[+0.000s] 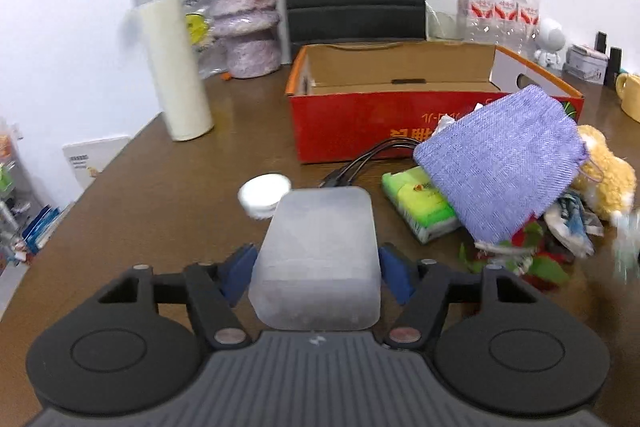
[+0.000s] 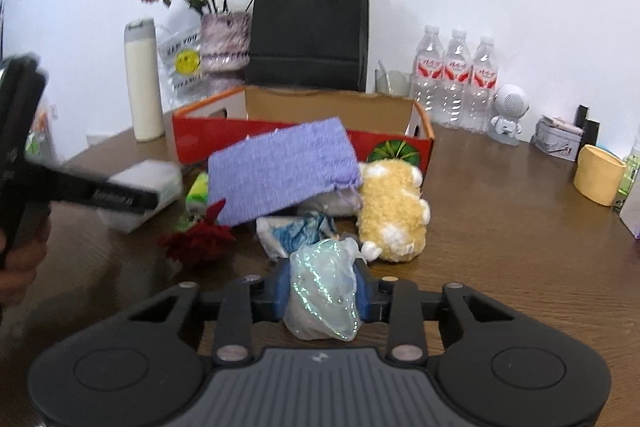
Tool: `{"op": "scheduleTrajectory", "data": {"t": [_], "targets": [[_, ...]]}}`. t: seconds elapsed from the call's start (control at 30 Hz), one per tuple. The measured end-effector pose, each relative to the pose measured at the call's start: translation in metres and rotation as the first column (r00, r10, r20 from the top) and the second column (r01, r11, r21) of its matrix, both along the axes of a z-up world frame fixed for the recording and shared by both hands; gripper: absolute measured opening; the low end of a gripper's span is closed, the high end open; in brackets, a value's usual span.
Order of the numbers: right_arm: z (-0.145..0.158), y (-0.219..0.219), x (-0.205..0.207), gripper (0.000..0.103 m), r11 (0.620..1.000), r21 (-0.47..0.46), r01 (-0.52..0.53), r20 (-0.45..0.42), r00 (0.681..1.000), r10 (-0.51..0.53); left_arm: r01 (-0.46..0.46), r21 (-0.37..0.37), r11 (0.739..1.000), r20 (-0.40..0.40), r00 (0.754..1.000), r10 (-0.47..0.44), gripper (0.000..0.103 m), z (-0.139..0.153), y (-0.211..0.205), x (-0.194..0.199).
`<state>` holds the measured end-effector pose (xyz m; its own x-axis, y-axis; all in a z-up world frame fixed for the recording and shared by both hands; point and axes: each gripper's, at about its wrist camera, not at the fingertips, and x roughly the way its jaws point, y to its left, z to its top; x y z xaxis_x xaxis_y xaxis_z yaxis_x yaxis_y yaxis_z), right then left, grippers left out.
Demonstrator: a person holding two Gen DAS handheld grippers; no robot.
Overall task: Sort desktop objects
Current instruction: 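Grasp the translucent plastic box with the left tool while the right tool grasps the iridescent bag, then carry the plastic box and iridescent bag with both tools over the cardboard box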
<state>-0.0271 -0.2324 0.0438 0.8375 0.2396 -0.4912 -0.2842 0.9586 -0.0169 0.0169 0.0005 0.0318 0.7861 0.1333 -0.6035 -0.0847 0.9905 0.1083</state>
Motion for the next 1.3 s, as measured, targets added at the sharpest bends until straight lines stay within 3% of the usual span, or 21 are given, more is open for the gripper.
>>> {"op": "scheduleTrajectory", "data": {"t": [0.17,0.33,0.47,0.6,0.67,0.77,0.8,0.93,0.97,1.0,1.03,1.07,1.17,1.3], "targets": [[0.021,0.007,-0.016,0.032,0.999,-0.012,-0.051,0.058,0.997,0.052,-0.014,-0.005,1.0,0.011,1.0,0.014,0.068,0.008,0.001,-0.052],[0.007,0.032,-0.031,0.033,0.989,-0.098,-0.107,0.007,0.994,0.108,-0.009,0.015,1.0,-0.004,1.0,0.009,0.069,0.002,-0.01,-0.082],[-0.001,0.038,-0.046,0.036,0.985,-0.077,-0.153,-0.039,0.988,0.151,0.015,0.025,1.0,-0.022,1.0,-0.015,0.069,-0.008,-0.018,-0.096],[-0.004,0.037,-0.054,0.05,0.985,-0.126,-0.115,-0.019,0.993,0.114,0.08,-0.059,0.995,-0.005,0.997,-0.081,0.085,0.001,-0.014,-0.104],[0.001,0.034,-0.056,0.059,0.987,-0.141,-0.082,0.015,0.996,0.085,0.088,-0.084,0.993,0.0,0.996,-0.089,0.085,0.005,-0.011,-0.1],[0.008,0.026,-0.056,0.077,0.993,-0.089,-0.081,0.026,0.996,0.083,0.059,-0.082,0.995,-0.029,0.998,-0.061,0.087,0.004,-0.006,-0.086],[0.008,0.025,-0.055,0.077,0.993,-0.088,-0.075,0.024,0.997,0.077,0.047,-0.083,0.995,-0.039,0.998,-0.05,0.086,0.002,-0.005,-0.082],[0.004,0.025,-0.055,0.071,0.989,-0.124,-0.079,0.027,0.996,0.083,0.041,-0.107,0.993,-0.065,0.997,-0.049,0.084,-0.005,0.002,-0.072],[0.002,0.025,-0.054,0.063,0.988,-0.128,-0.086,0.02,0.996,0.09,0.041,-0.124,0.991,-0.071,0.996,-0.05,0.084,-0.007,0.004,-0.07],[-0.002,0.025,-0.052,0.057,0.987,-0.132,-0.092,0.001,0.996,0.092,0.038,-0.135,0.99,-0.08,0.996,-0.049,0.077,-0.009,0.005,-0.068],[-0.006,0.026,-0.049,0.042,0.987,-0.131,-0.091,-0.024,0.996,0.089,0.038,-0.14,0.989,-0.086,0.995,-0.05,0.072,-0.012,0.006,-0.067],[-0.009,0.025,-0.047,0.039,0.988,-0.123,-0.09,-0.04,0.996,0.085,0.039,-0.143,0.989,-0.087,0.995,-0.052,0.067,-0.013,0.006,-0.067],[-0.014,0.023,-0.044,0.037,0.99,-0.112,-0.09,-0.043,0.995,0.086,0.057,-0.11,0.992,-0.065,0.996,-0.064,0.067,-0.014,0.002,-0.07],[-0.016,0.019,-0.036,0.032,0.995,-0.066,-0.076,-0.08,0.994,0.071,0.047,-0.118,0.992,-0.048,0.997,-0.053,0.066,-0.01,-0.001,-0.075]]}}
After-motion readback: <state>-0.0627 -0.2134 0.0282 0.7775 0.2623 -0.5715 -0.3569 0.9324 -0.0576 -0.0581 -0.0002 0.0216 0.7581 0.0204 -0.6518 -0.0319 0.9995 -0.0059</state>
